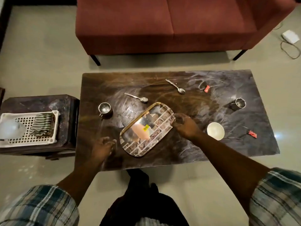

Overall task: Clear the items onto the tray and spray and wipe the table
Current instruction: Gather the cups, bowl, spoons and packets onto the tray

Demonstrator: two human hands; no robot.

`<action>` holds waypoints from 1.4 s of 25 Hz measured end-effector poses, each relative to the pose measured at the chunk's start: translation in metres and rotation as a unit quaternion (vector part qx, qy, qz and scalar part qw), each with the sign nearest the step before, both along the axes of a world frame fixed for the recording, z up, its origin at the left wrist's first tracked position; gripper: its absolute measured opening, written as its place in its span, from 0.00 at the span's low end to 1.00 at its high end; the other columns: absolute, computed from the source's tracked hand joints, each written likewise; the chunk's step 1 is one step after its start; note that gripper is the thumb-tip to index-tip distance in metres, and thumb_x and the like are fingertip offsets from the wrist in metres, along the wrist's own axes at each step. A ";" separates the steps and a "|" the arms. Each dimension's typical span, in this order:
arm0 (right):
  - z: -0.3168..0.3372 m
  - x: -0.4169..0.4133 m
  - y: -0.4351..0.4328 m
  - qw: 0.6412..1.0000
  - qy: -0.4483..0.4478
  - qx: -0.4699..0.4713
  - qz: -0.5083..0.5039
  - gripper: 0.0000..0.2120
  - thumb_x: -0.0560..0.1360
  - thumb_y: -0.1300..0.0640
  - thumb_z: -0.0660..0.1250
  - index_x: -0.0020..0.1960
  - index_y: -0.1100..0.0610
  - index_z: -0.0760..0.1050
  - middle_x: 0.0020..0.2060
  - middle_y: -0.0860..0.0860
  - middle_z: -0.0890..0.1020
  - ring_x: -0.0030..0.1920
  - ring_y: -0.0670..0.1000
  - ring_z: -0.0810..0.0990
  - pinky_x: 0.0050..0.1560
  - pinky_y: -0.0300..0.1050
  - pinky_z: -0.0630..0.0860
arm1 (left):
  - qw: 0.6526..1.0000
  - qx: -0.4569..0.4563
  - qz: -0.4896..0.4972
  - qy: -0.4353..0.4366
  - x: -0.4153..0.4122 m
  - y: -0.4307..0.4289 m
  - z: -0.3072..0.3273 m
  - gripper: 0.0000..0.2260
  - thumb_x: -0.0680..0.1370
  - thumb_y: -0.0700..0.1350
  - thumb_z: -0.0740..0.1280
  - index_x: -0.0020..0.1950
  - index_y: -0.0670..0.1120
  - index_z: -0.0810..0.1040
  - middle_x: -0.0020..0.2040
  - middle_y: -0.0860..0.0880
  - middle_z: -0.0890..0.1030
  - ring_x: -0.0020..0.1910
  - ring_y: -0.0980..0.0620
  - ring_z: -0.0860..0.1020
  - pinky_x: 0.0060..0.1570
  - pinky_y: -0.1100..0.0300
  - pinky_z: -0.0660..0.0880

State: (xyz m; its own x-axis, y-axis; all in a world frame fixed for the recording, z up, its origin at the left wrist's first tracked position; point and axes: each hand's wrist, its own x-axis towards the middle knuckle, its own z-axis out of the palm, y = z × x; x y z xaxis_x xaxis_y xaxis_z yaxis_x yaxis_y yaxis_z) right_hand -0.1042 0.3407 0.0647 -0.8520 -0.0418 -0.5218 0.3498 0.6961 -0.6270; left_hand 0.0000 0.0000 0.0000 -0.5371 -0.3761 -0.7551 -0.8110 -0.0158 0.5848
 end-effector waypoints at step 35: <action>-0.213 0.016 0.097 0.952 0.088 0.029 -0.293 0.23 0.78 0.66 0.71 0.73 0.58 0.78 0.66 0.57 0.82 0.61 0.54 0.83 0.69 0.58 0.79 | 0.948 -0.201 -0.201 0.146 -0.111 0.081 -0.145 0.12 0.80 0.37 0.73 0.63 0.46 0.82 0.49 0.50 0.85 0.50 0.48 0.85 0.54 0.47 0.83</action>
